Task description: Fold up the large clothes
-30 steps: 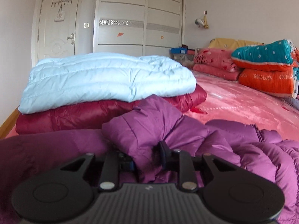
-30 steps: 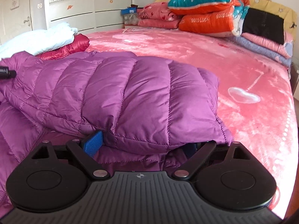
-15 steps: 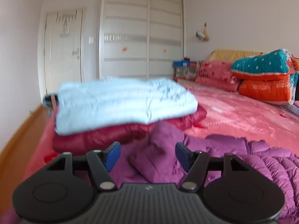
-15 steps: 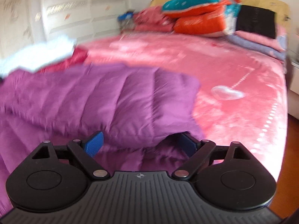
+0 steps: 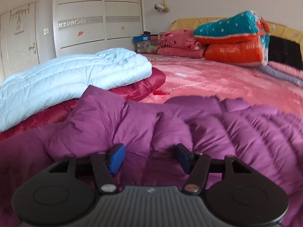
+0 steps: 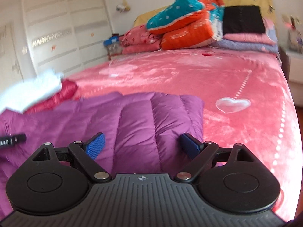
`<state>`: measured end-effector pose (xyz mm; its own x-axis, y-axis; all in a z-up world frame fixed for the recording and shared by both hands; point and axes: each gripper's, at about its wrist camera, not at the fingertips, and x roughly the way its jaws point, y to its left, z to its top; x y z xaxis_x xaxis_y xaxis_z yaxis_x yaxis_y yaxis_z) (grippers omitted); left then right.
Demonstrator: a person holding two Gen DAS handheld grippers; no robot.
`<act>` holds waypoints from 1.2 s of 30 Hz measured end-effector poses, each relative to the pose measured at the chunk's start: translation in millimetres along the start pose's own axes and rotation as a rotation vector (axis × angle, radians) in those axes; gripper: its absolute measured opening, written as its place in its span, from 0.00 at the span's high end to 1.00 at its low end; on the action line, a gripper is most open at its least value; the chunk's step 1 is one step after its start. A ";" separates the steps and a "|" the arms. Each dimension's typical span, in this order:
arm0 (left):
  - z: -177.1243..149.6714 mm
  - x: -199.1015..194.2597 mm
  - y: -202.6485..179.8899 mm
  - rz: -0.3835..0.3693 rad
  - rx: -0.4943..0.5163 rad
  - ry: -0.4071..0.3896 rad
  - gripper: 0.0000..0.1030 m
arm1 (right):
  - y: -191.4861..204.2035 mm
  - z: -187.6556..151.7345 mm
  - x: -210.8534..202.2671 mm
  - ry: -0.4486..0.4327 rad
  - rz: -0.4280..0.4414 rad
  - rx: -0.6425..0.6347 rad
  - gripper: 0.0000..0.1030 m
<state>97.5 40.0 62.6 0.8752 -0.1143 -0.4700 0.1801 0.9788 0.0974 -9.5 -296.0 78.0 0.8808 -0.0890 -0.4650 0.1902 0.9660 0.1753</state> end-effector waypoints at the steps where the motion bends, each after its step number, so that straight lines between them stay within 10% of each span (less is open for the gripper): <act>1: -3.4 3.9 -0.4 0.006 0.014 0.001 0.42 | 3.5 -1.6 5.8 0.018 -0.011 -0.020 0.00; 24: -20.9 34.3 1.8 -0.019 0.008 0.008 0.38 | 12.2 -6.3 71.1 0.092 -0.118 -0.089 0.00; 36: -9.6 -77.1 11.1 -0.105 0.024 -0.044 0.37 | 3.7 -12.7 -4.1 0.022 -0.070 -0.010 0.00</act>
<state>27.7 61.3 91.5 0.8700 -0.2236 -0.4393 0.2817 0.9569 0.0709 -18.0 -289.0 69.5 0.8555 -0.1515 -0.4951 0.2470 0.9598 0.1331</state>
